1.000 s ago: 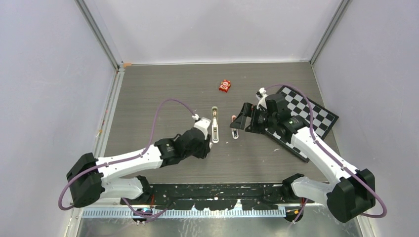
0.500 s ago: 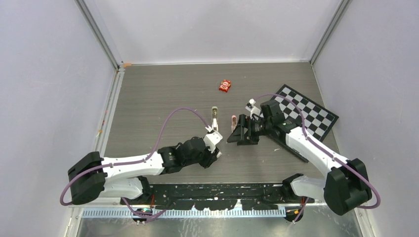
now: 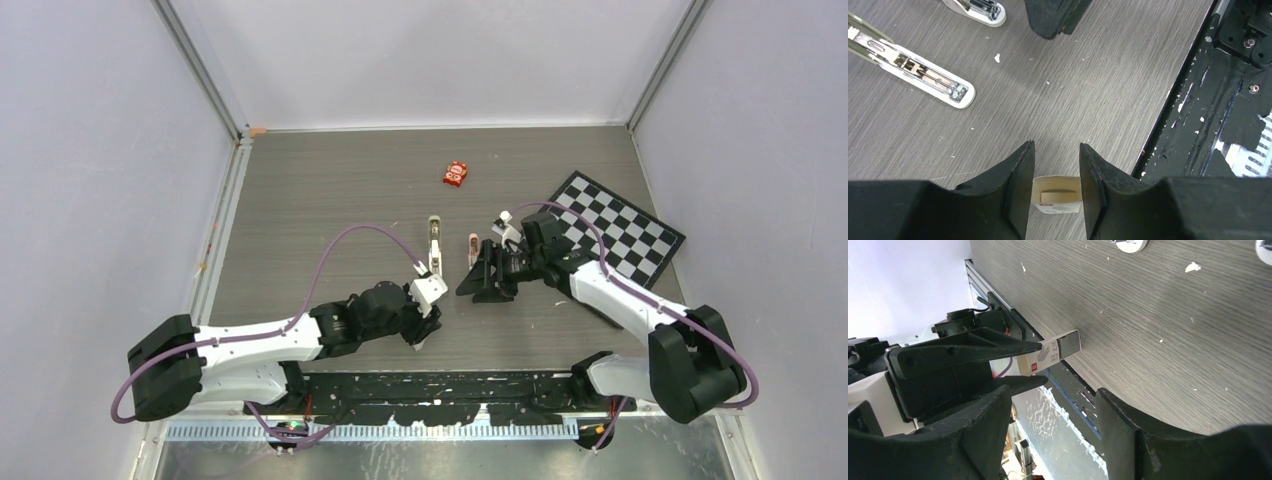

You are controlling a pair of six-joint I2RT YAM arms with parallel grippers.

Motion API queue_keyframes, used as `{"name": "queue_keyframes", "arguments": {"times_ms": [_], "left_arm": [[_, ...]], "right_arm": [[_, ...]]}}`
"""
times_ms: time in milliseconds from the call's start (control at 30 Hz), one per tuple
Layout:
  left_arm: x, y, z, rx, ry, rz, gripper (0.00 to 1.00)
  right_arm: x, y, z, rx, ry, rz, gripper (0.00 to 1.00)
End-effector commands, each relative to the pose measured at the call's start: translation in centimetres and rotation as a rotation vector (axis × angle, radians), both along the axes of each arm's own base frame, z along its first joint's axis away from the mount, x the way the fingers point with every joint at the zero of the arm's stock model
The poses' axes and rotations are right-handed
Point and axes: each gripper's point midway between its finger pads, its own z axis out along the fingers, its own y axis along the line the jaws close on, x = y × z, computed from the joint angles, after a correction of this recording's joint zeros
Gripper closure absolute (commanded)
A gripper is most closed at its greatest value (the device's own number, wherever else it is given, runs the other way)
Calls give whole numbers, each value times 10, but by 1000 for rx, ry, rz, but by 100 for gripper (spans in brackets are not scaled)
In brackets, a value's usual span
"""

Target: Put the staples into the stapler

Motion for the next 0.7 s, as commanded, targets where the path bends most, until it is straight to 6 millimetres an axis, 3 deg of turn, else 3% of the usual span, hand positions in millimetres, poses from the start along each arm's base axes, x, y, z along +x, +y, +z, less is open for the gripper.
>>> {"name": "queue_keyframes", "arguments": {"times_ms": [0, 167, 367, 667], "left_arm": [[5, -8, 19, -55, -61, -11, 60], [11, 0, 10, -16, -36, 54, 59], [13, 9, -3, -54, 14, 150, 60], [7, 29, 1, -126, 37, 215, 56]], "right_arm": [[2, 12, 6, 34, -24, 10, 34], [11, 8, -3, -49, -51, -55, 43], [16, 4, 1, -65, -79, -101, 43], [18, -2, 6, -95, -104, -131, 43]]}}
